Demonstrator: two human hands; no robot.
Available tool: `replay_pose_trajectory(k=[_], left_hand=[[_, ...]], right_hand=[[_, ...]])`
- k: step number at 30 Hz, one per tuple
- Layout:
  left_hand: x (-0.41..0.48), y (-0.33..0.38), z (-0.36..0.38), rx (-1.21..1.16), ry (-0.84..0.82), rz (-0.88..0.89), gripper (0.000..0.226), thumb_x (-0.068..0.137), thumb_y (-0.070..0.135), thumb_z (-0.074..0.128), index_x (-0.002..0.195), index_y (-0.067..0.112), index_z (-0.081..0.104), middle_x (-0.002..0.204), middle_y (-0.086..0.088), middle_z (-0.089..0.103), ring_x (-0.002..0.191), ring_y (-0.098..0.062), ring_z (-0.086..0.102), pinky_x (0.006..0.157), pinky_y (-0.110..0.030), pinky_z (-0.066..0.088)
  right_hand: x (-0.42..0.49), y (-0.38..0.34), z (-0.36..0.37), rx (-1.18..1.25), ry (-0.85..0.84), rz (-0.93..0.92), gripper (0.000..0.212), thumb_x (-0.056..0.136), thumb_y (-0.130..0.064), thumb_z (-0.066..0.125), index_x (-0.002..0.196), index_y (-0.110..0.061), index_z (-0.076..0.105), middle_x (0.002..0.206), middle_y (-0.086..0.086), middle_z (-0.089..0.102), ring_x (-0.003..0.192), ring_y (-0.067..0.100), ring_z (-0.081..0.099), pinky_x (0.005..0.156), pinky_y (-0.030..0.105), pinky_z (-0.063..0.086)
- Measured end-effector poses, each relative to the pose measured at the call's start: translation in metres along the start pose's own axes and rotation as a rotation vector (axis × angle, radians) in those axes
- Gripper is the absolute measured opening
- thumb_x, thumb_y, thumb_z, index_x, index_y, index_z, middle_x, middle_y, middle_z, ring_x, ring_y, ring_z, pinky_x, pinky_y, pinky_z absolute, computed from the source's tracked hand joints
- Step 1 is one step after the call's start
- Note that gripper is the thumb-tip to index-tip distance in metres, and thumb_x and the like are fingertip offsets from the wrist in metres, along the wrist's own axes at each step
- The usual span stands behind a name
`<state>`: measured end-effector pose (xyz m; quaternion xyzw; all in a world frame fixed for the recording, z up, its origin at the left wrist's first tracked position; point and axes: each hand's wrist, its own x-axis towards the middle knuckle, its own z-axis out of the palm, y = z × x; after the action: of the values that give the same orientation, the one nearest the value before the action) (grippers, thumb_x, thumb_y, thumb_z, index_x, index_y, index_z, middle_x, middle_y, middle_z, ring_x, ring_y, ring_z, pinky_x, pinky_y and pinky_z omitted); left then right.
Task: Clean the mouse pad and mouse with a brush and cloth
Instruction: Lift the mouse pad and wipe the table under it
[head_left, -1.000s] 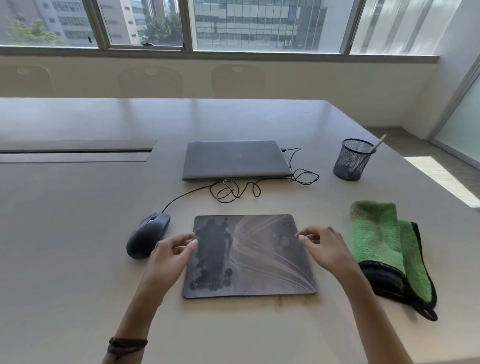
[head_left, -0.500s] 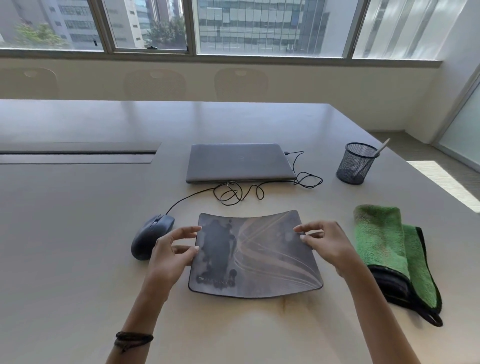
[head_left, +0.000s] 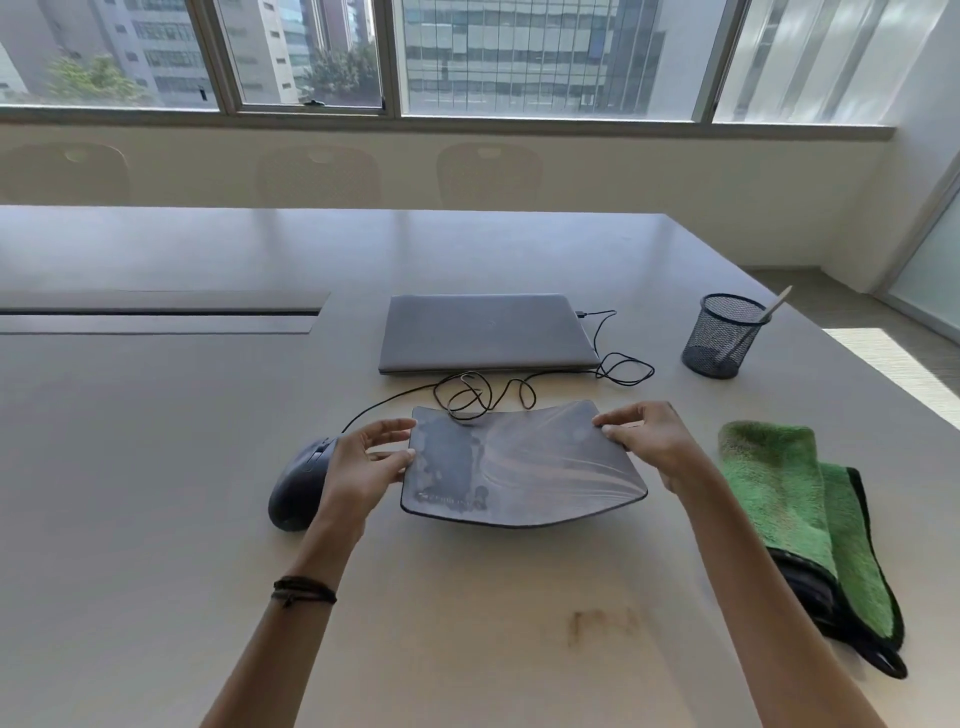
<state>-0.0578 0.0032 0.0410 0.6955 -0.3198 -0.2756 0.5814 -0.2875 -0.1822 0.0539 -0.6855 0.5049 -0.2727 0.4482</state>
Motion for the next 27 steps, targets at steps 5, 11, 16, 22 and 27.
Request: replay_pose_trajectory(k=[5, 11, 16, 22, 27], left_hand=[[0.024, -0.006, 0.006, 0.082, 0.044, 0.012, 0.027, 0.081, -0.009, 0.061, 0.099, 0.010, 0.066, 0.098, -0.012, 0.066, 0.073, -0.015, 0.064, 0.056, -0.012, 0.054], [0.049, -0.014, 0.009, 0.202, 0.093, 0.030, 0.028, 0.078, -0.008, 0.060, 0.098, 0.010, 0.068, 0.101, -0.016, 0.067, 0.079, -0.024, 0.065, 0.071, -0.032, 0.057], [0.056, -0.014, 0.014, 0.315, 0.130, 0.072, 0.029, 0.077, -0.005, 0.059, 0.097, 0.012, 0.070, 0.095, -0.011, 0.068, 0.081, -0.025, 0.066, 0.081, -0.040, 0.056], [0.052, -0.018, 0.017, 0.461, 0.131, 0.127, 0.027, 0.079, 0.000, 0.054, 0.095, 0.016, 0.069, 0.069, 0.001, 0.063, 0.054, -0.004, 0.055, 0.056, -0.013, 0.039], [0.043, -0.013, 0.012, 0.568, 0.091, 0.168, 0.026, 0.085, 0.007, 0.055, 0.107, 0.015, 0.067, 0.105, -0.004, 0.068, 0.088, -0.018, 0.061, 0.077, -0.023, 0.039]], right_hand=[[0.022, -0.001, 0.008, -0.012, 0.007, 0.036, 0.020, 0.082, 0.012, 0.053, 0.094, 0.006, 0.068, 0.073, 0.004, 0.060, 0.064, 0.007, 0.051, 0.057, 0.016, 0.040], [0.042, -0.001, 0.020, -0.048, 0.035, 0.033, 0.022, 0.080, 0.013, 0.052, 0.094, 0.007, 0.068, 0.086, 0.011, 0.062, 0.084, 0.018, 0.054, 0.070, 0.023, 0.042], [0.052, -0.002, 0.027, -0.101, 0.085, 0.023, 0.023, 0.080, 0.010, 0.054, 0.094, 0.002, 0.071, 0.093, 0.013, 0.067, 0.084, 0.014, 0.055, 0.072, 0.021, 0.040], [0.045, -0.001, 0.021, -0.217, -0.004, 0.007, 0.029, 0.082, 0.005, 0.051, 0.103, -0.005, 0.068, 0.110, 0.018, 0.064, 0.088, 0.018, 0.055, 0.074, 0.025, 0.044], [0.017, -0.003, -0.008, -0.438, 0.031, -0.085, 0.030, 0.085, -0.009, 0.056, 0.114, -0.014, 0.065, 0.120, 0.016, 0.058, 0.106, 0.027, 0.058, 0.093, 0.032, 0.043]])
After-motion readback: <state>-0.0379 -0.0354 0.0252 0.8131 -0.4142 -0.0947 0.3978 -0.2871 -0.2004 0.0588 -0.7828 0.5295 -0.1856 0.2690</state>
